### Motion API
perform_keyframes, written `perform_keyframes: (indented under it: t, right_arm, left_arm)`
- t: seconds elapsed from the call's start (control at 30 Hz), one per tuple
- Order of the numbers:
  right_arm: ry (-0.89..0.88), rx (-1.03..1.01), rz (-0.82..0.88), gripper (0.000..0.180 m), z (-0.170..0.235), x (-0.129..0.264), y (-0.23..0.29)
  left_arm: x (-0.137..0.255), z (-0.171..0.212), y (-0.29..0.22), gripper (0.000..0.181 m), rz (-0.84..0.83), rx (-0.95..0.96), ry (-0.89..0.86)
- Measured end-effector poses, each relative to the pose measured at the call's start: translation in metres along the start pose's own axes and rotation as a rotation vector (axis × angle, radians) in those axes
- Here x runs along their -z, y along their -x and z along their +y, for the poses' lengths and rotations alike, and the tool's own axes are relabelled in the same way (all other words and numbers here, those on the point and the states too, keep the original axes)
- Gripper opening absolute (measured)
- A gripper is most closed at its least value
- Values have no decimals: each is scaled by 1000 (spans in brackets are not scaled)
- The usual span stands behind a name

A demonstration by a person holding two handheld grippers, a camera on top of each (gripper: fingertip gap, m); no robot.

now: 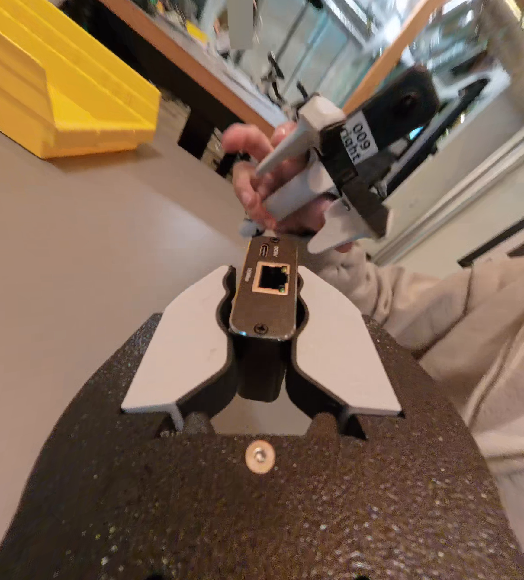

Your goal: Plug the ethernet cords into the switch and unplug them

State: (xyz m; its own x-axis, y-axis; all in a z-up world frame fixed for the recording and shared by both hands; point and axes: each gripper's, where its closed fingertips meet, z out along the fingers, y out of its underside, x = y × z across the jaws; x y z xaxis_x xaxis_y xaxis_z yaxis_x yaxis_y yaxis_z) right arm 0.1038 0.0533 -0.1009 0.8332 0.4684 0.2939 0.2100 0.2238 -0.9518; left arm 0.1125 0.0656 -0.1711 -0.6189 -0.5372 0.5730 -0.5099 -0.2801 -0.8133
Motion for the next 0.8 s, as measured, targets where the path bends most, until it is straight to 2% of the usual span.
perform_keyframes:
  t: [0.1, 0.27, 0.33, 0.37, 0.47, 0.5, 0.53, 0.57, 0.67, 0.8]
  right_arm:
    - [185, 203, 40, 74, 13, -1, 3]
    - [343, 424, 112, 88, 30, -27, 4]
    - [346, 486, 104, 88, 35, -38, 10]
    - [322, 512, 111, 80, 33, -43, 13]
    - [287, 530, 107, 76, 24, -46, 16]
    - [291, 524, 122, 76, 22, -44, 13]
    - [299, 514, 154, 76, 20, -41, 7]
    - [308, 520, 219, 76, 18, -36, -3]
    - [346, 539, 316, 76, 15, -23, -20]
    - [316, 473, 336, 75, 14, -33, -19]
  left_arm:
    - [7, -8, -12, 34, 34, 40, 73]
    - [2, -25, -38, 34, 141, 155, 89]
    - [-6, -18, -46, 34, 150, 166, 153]
    - [-9, -14, -49, 34, 157, 168, 181]
    - [-8, -23, -58, 31, 208, 175, 126]
    - [-4, -30, -58, 37, 213, 176, 86]
    - [0, -37, -56, 48, 201, 181, 40]
    - [6, -44, -51, 52, 170, 191, -9]
    - [23, -54, -35, 48, 68, 192, -127]
    - [18, -42, -41, 49, 125, 243, -86]
